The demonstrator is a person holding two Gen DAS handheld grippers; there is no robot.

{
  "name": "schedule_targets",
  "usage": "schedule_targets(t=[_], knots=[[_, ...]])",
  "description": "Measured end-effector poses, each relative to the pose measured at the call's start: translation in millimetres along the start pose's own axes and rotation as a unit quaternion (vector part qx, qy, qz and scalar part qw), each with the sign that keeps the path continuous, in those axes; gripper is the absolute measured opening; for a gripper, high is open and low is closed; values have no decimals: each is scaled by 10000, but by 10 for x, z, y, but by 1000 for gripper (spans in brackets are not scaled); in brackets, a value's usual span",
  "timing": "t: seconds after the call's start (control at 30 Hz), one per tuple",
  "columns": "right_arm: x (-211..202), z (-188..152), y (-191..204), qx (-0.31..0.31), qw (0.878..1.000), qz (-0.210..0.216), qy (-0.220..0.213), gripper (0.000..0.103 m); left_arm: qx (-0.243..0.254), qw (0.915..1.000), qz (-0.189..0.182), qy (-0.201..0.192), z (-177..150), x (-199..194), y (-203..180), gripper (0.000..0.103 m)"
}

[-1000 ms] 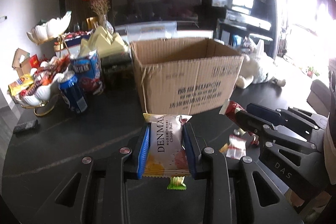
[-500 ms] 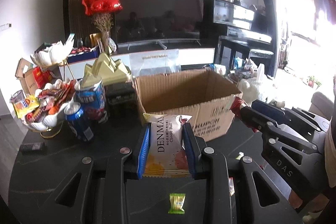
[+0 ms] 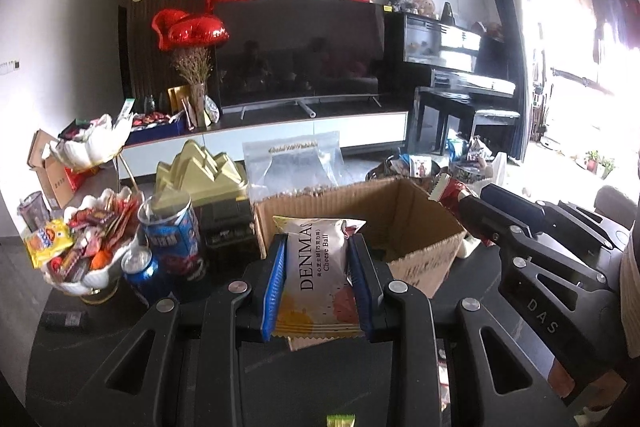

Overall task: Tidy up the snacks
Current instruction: 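Carry both packets over the cardboard box and open both tools to drop them, then move both tools back from the box toward the remaining snacks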

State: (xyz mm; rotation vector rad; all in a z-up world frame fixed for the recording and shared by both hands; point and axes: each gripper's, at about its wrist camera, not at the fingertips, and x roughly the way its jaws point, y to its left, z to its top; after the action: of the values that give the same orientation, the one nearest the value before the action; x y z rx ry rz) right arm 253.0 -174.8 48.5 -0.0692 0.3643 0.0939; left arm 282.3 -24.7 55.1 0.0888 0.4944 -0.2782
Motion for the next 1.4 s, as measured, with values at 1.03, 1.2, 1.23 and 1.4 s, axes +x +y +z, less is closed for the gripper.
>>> schedule_targets(t=[1.03,1.2,1.23,1.4], knots=[[584,253,-241,-76,9992,-400,52,51,-14,9989,326,337,323,619,-2,52],[362,219,-261,92,9993,-352,63,51,-5,9991,325,286,291,383,-47,55],[324,205,-264,121,9993,-340,71,51,-10,9991,315,277,272,318,-58,55],[122,128,-250,172,9993,-297,137,53,36,9991,352,219,197,86,-106,58]])
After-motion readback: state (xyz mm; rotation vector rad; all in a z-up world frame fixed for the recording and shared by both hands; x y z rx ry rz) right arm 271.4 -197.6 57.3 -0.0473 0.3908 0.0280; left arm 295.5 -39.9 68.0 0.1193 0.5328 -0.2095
